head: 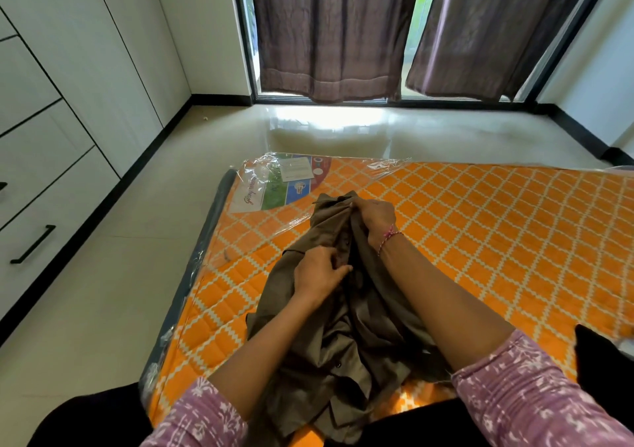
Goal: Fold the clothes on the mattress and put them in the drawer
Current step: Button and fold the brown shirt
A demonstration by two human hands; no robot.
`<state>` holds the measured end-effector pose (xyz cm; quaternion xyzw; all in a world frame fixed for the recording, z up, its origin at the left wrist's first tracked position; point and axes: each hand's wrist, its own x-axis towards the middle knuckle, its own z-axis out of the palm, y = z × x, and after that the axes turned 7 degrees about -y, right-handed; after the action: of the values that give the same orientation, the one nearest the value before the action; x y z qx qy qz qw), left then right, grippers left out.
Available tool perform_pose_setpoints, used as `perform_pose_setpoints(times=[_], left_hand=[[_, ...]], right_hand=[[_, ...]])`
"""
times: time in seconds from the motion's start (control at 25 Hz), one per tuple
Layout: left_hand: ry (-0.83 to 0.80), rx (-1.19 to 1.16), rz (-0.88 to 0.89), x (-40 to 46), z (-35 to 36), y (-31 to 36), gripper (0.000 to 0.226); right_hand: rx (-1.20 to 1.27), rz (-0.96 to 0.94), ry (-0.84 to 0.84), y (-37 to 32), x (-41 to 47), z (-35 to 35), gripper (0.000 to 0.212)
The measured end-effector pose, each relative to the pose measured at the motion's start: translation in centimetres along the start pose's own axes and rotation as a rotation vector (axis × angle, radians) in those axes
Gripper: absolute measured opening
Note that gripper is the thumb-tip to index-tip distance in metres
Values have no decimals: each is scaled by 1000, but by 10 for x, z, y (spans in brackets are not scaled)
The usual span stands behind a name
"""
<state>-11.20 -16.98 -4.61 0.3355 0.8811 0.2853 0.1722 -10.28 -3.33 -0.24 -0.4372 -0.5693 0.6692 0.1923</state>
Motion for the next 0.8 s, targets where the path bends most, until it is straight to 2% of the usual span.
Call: perform_pose_setpoints(times=[0.08, 0.2, 0.28, 0.32, 0.36, 0.48, 0.52, 0.6, 0.68, 0.8], left_hand=[[25, 13, 8, -3, 1, 10, 12], [148, 316, 25, -5, -5, 18, 18], [211, 455, 97, -5, -16, 19, 9], [205, 445, 136, -4, -20, 19, 5], [177, 340, 147, -2, -24, 18, 10], [-7, -402, -38, 8, -27, 13, 28], [-40, -455, -98, 11, -27, 13, 33], [-69, -206, -82, 16, -21, 12, 38], [-4, 23, -22, 19, -15, 18, 27], [59, 9, 48, 23, -14, 28, 12]], right_hand=[[95, 77, 4, -3, 3, -2, 18], [162, 95, 23, -3, 2, -5, 16], [43, 25, 28, 0, 1, -4, 24], [-41, -18, 11, 0, -1, -3, 27], [-95, -49, -19, -2, -4, -2, 29], [-37, -41, -137, -4, -7, -6, 26], [-3, -14, -173, -6, -10, -8, 24], [45, 38, -237, -7, -13, -14, 20], [58, 75, -288, -6, -15, -21, 18], [-37, 7, -303, -8, -12, -30, 15]])
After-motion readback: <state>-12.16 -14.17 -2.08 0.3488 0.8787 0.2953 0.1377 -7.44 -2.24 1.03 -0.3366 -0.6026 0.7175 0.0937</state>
